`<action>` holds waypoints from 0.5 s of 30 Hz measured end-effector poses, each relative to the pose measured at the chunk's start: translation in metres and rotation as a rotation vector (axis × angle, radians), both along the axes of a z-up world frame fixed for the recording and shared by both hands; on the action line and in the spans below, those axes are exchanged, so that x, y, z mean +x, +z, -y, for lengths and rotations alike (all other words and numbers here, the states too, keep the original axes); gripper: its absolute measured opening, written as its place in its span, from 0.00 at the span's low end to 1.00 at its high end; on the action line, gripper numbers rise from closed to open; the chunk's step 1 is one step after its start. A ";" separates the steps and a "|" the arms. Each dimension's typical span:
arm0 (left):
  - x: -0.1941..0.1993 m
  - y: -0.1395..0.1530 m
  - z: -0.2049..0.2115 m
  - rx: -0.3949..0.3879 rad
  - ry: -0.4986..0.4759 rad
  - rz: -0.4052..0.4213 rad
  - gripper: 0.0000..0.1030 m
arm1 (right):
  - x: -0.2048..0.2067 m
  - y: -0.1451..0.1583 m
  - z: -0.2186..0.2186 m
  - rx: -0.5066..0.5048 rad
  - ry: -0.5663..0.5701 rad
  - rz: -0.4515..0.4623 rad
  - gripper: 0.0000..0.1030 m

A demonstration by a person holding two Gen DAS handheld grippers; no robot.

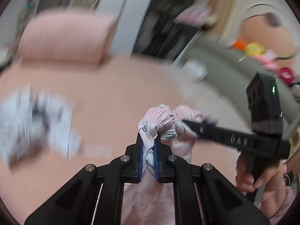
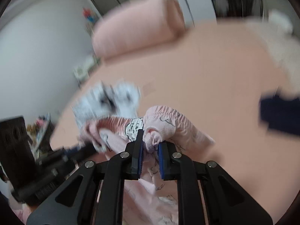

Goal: Fold clothes

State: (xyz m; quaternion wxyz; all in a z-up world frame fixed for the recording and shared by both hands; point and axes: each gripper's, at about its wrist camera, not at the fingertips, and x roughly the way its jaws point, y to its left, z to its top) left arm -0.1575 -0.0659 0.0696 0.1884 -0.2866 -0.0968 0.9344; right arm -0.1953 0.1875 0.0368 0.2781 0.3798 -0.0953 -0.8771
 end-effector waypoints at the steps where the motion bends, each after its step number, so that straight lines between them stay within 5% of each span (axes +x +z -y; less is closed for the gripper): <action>1: 0.004 0.015 -0.002 0.000 -0.021 -0.032 0.10 | 0.010 0.024 -0.009 -0.017 -0.014 -0.064 0.12; 4: 0.022 0.039 -0.009 -0.005 -0.074 -0.077 0.10 | 0.047 0.069 -0.033 -0.058 -0.057 -0.195 0.13; 6: 0.035 0.019 -0.017 -0.062 -0.085 -0.053 0.10 | 0.070 0.061 -0.046 -0.062 -0.083 -0.201 0.14; 9: 0.045 -0.041 -0.025 -0.118 -0.110 0.086 0.10 | 0.089 0.001 -0.044 -0.021 -0.100 -0.075 0.16; 12: 0.044 -0.142 -0.021 -0.146 -0.124 0.380 0.10 | 0.093 -0.111 -0.038 0.097 -0.036 0.232 0.17; 15: 0.056 -0.201 -0.010 -0.201 -0.076 0.517 0.10 | 0.101 -0.179 -0.052 0.109 -0.062 0.436 0.18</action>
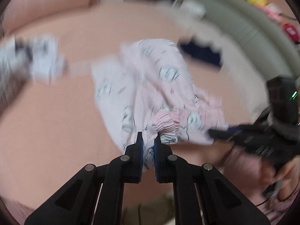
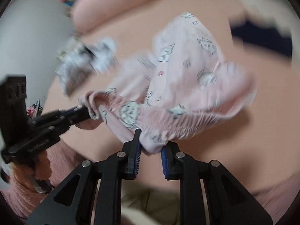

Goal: Fold clothes

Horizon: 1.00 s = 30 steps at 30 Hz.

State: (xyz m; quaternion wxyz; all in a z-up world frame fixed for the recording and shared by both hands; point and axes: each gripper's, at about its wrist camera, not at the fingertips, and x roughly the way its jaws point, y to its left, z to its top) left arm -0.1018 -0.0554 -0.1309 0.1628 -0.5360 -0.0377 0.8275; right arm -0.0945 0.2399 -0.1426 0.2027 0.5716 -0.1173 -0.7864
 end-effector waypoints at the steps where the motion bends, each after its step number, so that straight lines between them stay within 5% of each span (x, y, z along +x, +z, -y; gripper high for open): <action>1: 0.005 -0.005 0.008 -0.010 0.041 -0.005 0.10 | 0.003 -0.006 -0.006 0.014 -0.031 0.008 0.18; 5: 0.011 -0.009 0.030 0.092 0.157 0.025 0.15 | 0.013 -0.007 -0.028 0.039 -0.102 -0.031 0.22; 8: 0.024 0.008 0.033 0.085 0.165 -0.032 0.17 | 0.009 -0.008 -0.033 0.082 -0.105 -0.048 0.25; 10: 0.030 0.023 0.034 0.149 0.154 -0.084 0.18 | 0.003 -0.002 -0.030 0.125 -0.119 -0.104 0.26; 13: 0.029 0.030 0.029 0.188 0.126 -0.124 0.29 | -0.011 0.007 -0.028 0.213 -0.151 -0.200 0.47; 14: 0.027 0.029 0.027 0.193 0.122 -0.121 0.30 | -0.018 0.006 -0.025 0.239 -0.142 -0.207 0.47; 22: 0.011 -0.030 0.001 -0.026 0.121 0.091 0.28 | -0.042 -0.047 -0.008 0.386 -0.011 -0.058 0.46; 27: 0.035 -0.037 0.017 -0.005 0.123 0.184 0.28 | -0.009 -0.049 -0.016 0.401 0.016 -0.051 0.46; 30: 0.047 -0.028 0.026 0.071 0.130 0.150 0.28 | 0.002 -0.041 -0.018 0.346 0.035 -0.031 0.46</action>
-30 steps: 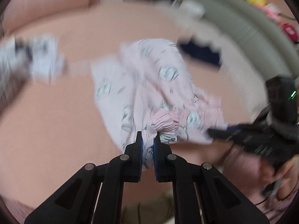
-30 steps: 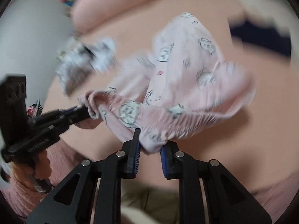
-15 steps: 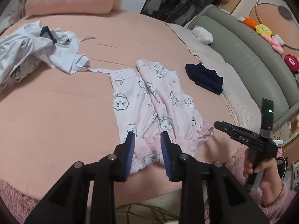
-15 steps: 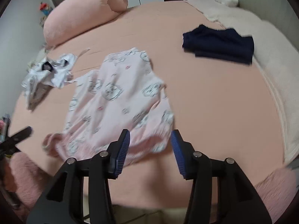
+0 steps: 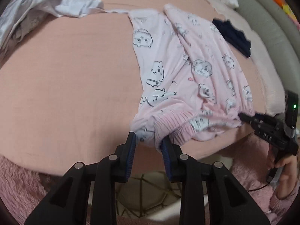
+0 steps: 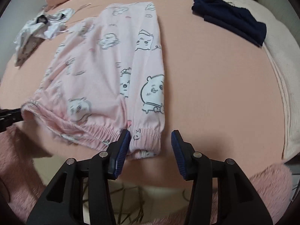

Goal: Fold clothes

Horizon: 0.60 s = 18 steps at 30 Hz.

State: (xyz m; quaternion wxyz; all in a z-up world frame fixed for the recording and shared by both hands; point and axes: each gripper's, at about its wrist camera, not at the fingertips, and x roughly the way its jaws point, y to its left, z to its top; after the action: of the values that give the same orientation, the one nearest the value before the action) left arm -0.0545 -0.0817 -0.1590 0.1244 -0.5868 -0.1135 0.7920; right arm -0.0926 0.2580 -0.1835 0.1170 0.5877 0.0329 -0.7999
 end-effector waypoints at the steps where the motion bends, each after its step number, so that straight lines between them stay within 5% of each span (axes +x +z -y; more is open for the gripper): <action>1: 0.002 0.003 0.001 0.013 0.001 -0.019 0.28 | 0.002 0.004 0.000 -0.020 0.005 -0.003 0.46; 8: -0.003 -0.017 -0.014 -0.057 0.002 -0.001 0.28 | 0.002 0.017 0.006 0.002 0.026 -0.106 0.46; 11: 0.001 -0.020 -0.016 -0.089 0.039 -0.014 0.20 | -0.001 0.002 0.005 0.072 0.028 -0.067 0.46; 18: 0.009 -0.018 -0.001 -0.059 0.069 -0.024 0.19 | 0.017 0.016 -0.027 0.023 -0.005 -0.071 0.46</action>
State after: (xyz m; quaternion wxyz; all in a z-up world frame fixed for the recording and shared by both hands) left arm -0.0459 -0.0807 -0.1766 0.0813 -0.5765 -0.1089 0.8057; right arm -0.0756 0.2846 -0.1676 0.1070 0.5602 0.0446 -0.8202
